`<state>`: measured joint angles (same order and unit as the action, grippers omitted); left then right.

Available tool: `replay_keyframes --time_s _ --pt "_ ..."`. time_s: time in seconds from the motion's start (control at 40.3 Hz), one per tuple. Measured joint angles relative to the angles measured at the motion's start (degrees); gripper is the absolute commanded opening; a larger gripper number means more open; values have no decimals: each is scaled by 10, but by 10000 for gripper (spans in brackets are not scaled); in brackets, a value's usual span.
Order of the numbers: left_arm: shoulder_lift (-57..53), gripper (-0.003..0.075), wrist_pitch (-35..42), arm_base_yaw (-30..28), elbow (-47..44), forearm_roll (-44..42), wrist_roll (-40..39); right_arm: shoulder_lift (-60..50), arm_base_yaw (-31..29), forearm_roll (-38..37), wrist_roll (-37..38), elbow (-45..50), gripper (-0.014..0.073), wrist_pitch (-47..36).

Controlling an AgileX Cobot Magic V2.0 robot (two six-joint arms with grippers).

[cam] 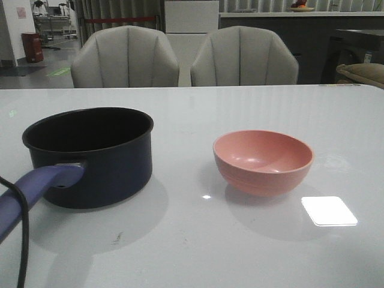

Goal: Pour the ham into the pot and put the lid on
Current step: 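Lift the glass lid and carry it over the saucepan with the left gripper, then lower the lid onto the saucepan and release it with the left gripper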

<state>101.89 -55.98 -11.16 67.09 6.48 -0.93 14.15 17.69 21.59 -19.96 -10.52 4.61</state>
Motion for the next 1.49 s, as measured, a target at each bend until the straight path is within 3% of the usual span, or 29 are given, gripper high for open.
replay_keyframes --time_s 0.447,0.67,0.868,1.166,1.488 --pt "-69 275 21 0 1 14 0 0 0 0 0 0 142 0" --pt "-105 275 -3 17 62 13 0 0 0 0 0 0 142 0" --pt "-117 275 -23 103 137 11 0 0 0 0 0 0 142 0" --pt "-108 275 -20 252 160 18 9 0 0 0 0 0 142 0" --pt "-18 275 -57 325 237 13 9 0 0 0 0 0 142 0"
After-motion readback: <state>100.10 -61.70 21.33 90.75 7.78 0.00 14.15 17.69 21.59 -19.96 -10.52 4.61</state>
